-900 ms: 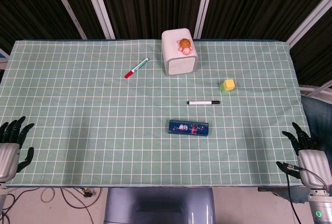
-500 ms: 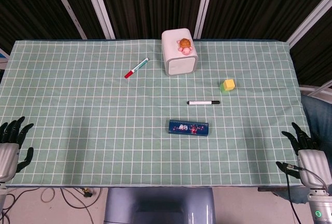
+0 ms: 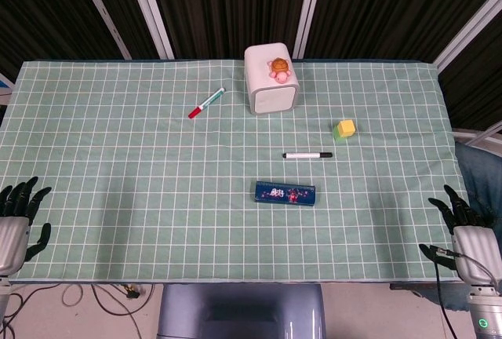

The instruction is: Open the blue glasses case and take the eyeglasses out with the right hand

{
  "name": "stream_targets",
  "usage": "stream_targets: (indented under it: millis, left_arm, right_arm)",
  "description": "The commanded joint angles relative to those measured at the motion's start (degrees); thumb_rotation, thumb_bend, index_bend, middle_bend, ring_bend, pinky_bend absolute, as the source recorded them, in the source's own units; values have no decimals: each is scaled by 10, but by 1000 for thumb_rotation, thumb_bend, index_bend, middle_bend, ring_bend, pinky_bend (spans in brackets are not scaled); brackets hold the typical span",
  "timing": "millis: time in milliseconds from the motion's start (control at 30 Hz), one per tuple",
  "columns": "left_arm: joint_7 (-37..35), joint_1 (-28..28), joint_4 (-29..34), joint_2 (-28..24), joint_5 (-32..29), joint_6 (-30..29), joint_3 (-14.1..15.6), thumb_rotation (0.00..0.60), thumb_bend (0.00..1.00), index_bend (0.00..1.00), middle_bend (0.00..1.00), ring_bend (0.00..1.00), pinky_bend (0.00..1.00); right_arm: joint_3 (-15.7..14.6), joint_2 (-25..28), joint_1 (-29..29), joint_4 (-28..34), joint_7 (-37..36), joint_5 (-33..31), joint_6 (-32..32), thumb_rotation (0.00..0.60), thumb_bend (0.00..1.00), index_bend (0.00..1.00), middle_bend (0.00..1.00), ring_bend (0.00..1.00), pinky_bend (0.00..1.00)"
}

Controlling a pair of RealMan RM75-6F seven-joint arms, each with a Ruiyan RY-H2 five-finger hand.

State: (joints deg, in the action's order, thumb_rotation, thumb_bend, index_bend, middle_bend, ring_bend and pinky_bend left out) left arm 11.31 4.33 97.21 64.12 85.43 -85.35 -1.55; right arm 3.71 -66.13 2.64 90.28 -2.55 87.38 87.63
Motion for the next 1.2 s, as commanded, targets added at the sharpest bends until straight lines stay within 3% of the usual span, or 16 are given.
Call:
stream_targets:
  millis: [33, 333, 600, 733, 933, 1200]
  left_arm:
    - [-1, 0, 0, 0, 1, -1, 0, 600, 460, 136, 0, 0, 15]
    - [1, -2, 2, 3, -4, -9, -6, 600, 461, 136, 0, 0, 15]
    - [-3, 0, 3, 5, -4, -4, -5, 600, 462, 142, 0, 0, 15]
    - [-3, 0, 7, 2, -8, 1, -3, 600, 462, 144, 0, 0, 15]
    - [-11, 0, 15, -2, -17, 8, -4, 600, 462, 144, 0, 0, 15]
    - [-14, 2, 16, -5, -24, 16, -4, 600, 462, 144, 0, 0, 15]
  right_arm:
    - [-5, 7, 3, 8, -28, -2, -16, 600, 194, 204, 49, 138, 239]
    - [-6, 26, 23, 27, -57, 8, -46, 600, 194, 204, 49, 137, 240]
    - [32, 91, 107, 98, -73, -31, -171, 600, 189, 203, 46, 138, 239]
    - [52, 99, 162, 118, -44, -81, -259, 600, 182, 203, 51, 137, 239]
    - [83, 79, 267, 128, 37, -244, -409, 600, 180, 202, 81, 137, 239]
    - [69, 10, 416, 128, 273, -483, -424, 600, 179, 203, 115, 137, 239]
